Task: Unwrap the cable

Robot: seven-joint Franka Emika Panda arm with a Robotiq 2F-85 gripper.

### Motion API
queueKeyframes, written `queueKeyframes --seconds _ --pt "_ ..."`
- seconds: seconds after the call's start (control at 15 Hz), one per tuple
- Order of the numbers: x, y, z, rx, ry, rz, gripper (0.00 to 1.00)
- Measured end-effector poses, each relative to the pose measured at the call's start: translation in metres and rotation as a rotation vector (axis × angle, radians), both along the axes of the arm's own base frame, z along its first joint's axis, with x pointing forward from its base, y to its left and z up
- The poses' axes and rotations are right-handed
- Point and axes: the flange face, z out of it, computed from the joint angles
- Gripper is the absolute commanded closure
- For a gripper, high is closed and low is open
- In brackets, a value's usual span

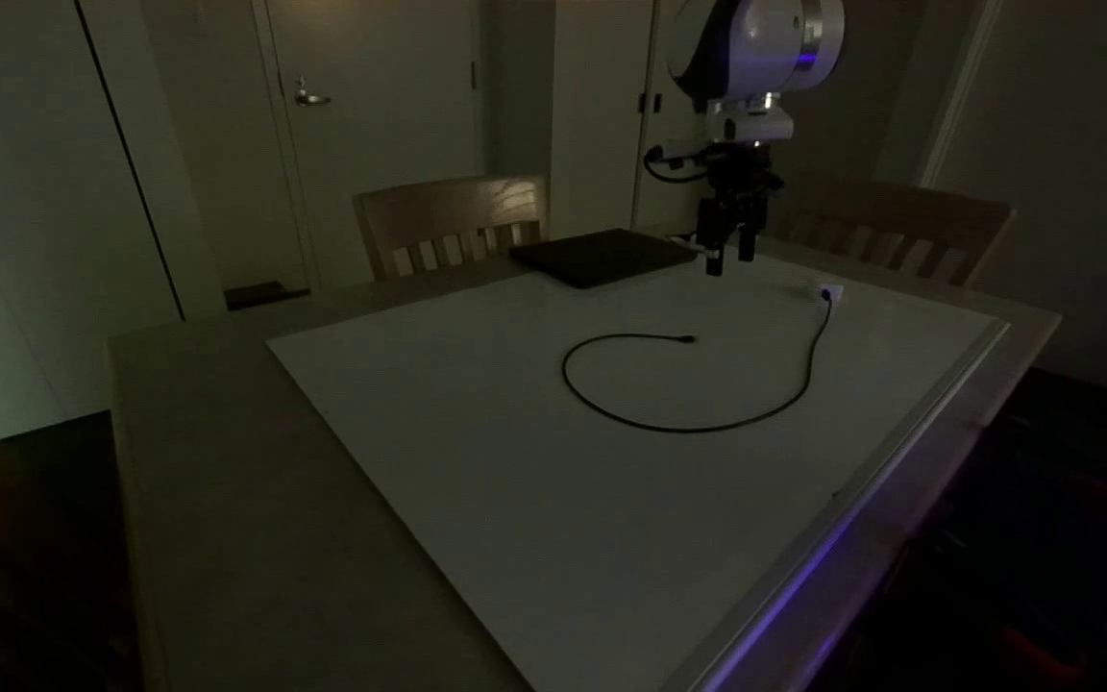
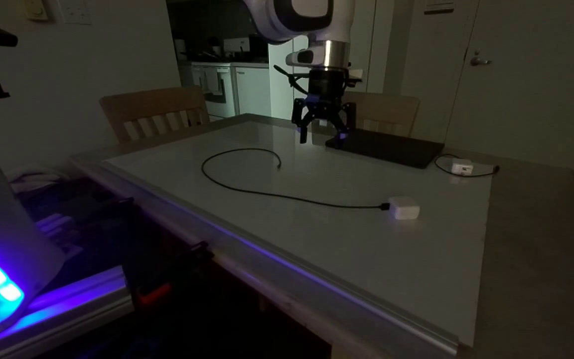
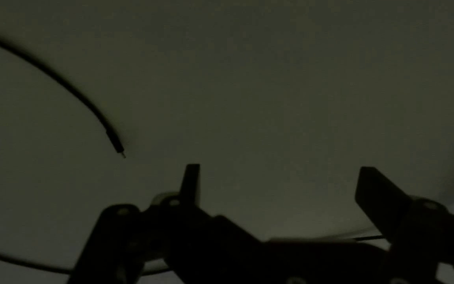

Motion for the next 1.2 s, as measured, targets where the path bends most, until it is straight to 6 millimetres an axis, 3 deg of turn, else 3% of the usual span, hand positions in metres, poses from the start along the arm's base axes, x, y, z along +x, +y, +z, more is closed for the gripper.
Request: queueKeyframes --seconds 0.27,0.87,1.2 --pt "-0.002 0.019 -0.003 0.034 0.050 0.185 0.00" --pt "-0.025 0.061 -0.020 0.116 0.024 0.416 0.00" --pt "-0.024 0.064 -0.021 0.115 0.025 0.415 0.00"
